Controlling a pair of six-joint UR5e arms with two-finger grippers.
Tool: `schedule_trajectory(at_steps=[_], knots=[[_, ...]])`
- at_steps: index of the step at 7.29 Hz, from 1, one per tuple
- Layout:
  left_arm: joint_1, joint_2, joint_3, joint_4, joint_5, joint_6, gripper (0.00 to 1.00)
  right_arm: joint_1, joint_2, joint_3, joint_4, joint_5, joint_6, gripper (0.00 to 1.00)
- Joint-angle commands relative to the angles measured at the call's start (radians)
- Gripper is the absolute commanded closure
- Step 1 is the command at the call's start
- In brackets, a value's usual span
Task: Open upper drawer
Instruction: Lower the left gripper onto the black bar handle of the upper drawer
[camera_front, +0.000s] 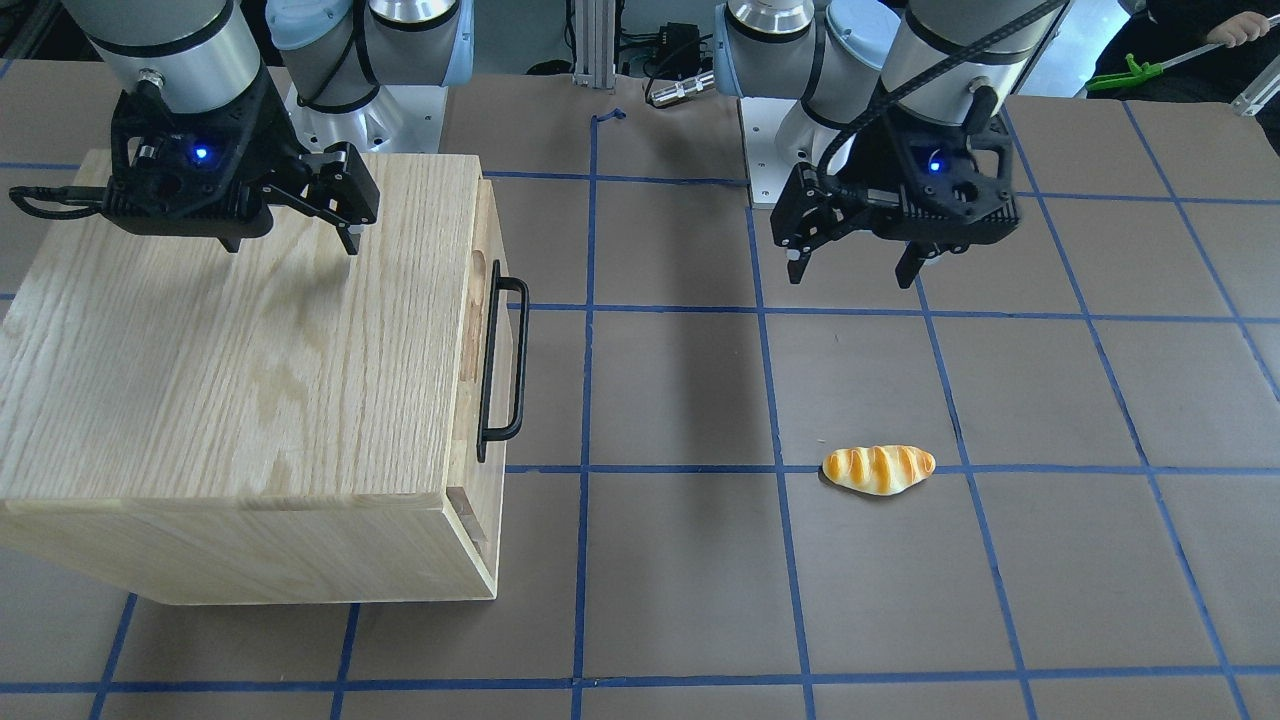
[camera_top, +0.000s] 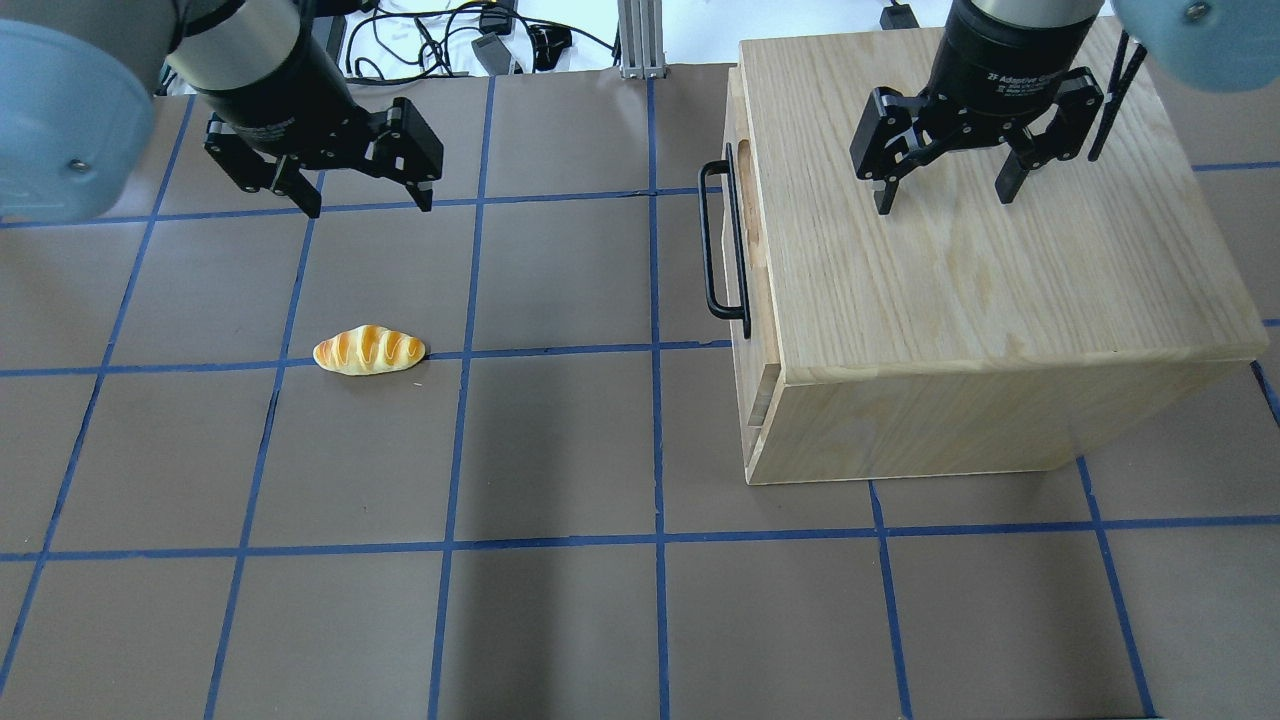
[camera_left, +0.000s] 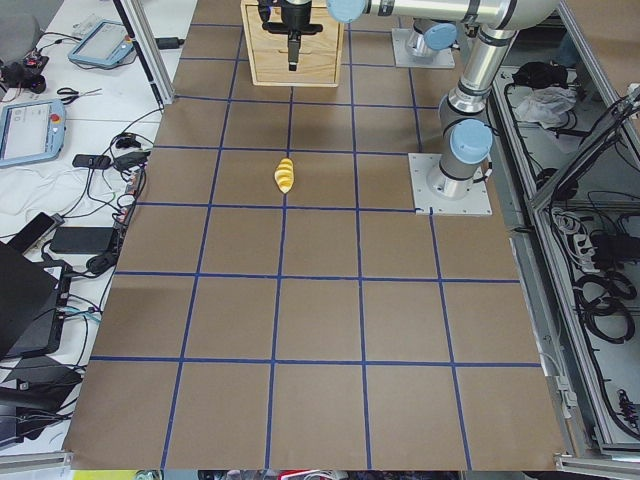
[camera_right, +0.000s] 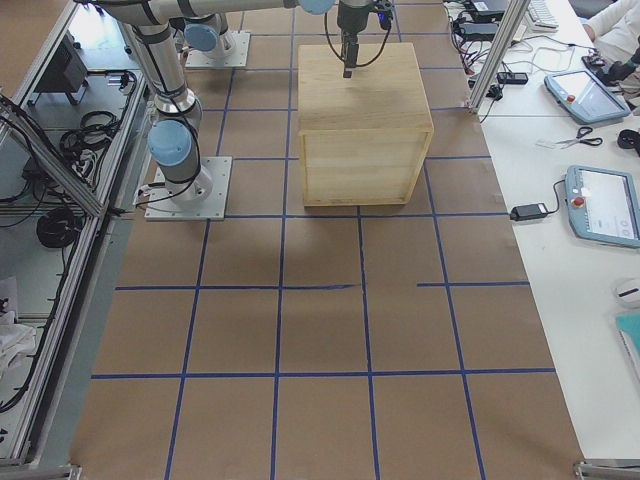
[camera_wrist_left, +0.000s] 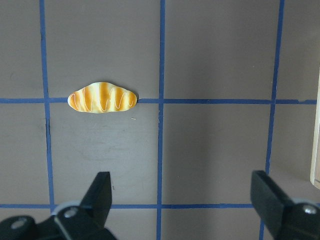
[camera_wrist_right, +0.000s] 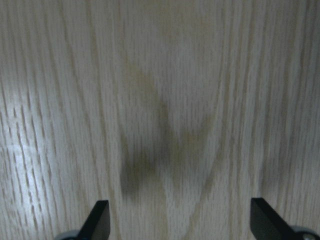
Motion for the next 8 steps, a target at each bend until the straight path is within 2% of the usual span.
schedule_trajectory(at_steps=[1, 3, 5, 8], knots=[[-0.070, -0.058, 0.005, 0.041, -0.076, -0.048, 0.00, 0.000, 0.000, 0.001, 0.000, 0.000, 0.000, 0.00], [-0.128, -0.133, -0.001, 0.096, -0.107, -0.116, 0.00, 0.000, 0.000, -0.001, 0.000, 0.000, 0.000, 0.00], [-0.236, -0.188, 0.005, 0.253, -0.199, -0.269, 0.00, 0.000, 0.000, -0.001, 0.000, 0.000, -0.001, 0.00], [-0.251, -0.233, -0.002, 0.363, -0.250, -0.272, 0.00, 0.000, 0.000, -0.001, 0.000, 0.000, 0.000, 0.00]])
